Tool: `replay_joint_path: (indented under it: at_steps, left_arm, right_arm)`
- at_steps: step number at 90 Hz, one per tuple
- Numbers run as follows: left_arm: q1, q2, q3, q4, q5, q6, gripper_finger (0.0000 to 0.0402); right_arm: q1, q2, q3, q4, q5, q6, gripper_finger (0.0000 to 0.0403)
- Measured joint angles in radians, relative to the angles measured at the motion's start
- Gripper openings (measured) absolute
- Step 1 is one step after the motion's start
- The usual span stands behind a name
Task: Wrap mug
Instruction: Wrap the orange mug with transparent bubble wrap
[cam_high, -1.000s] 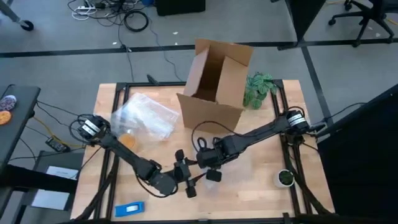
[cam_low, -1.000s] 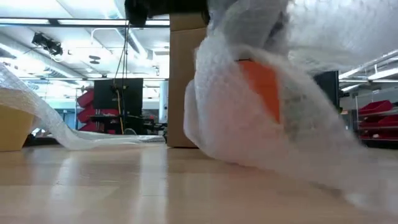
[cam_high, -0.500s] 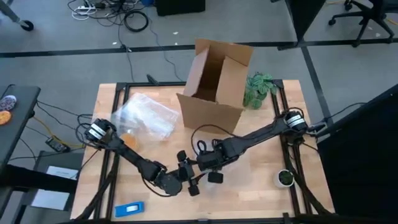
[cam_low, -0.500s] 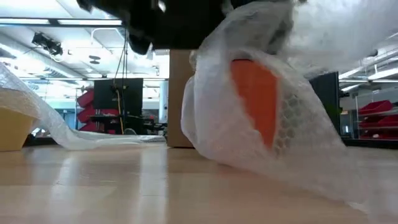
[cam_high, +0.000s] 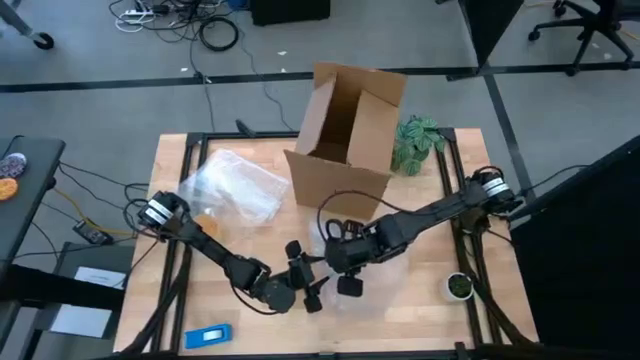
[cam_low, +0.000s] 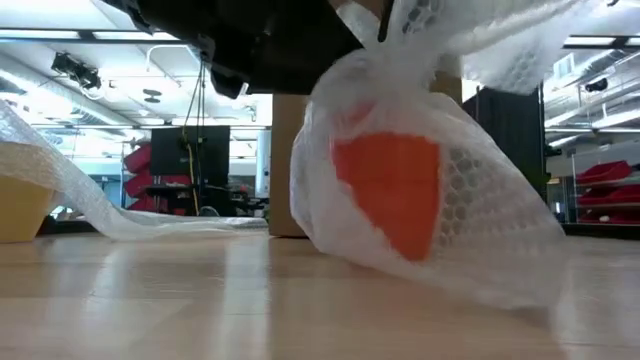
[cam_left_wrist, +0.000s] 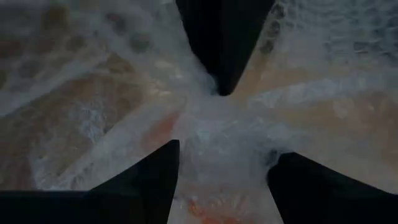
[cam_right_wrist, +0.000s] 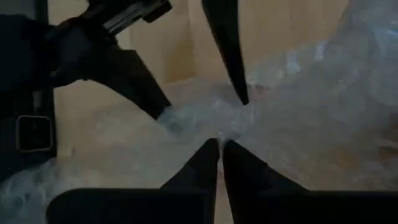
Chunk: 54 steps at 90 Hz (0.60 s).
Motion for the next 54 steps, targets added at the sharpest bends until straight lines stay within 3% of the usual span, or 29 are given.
replay_joint_path:
  at_steps: [37,54]
  left_arm:
    - [-0.059,-0.108,0.039,-0.009,-0.018,0.157,0.0209]
    - [-0.06,-0.102,0.039,0.002,-0.039,0.133,0.0209]
  right_arm:
    - [-0.016,0.058,-0.181,0.139,0.02,0.029,0.0]
    - [-0.018,0.062,-0.224,0.247,0.024,0.031,0.0]
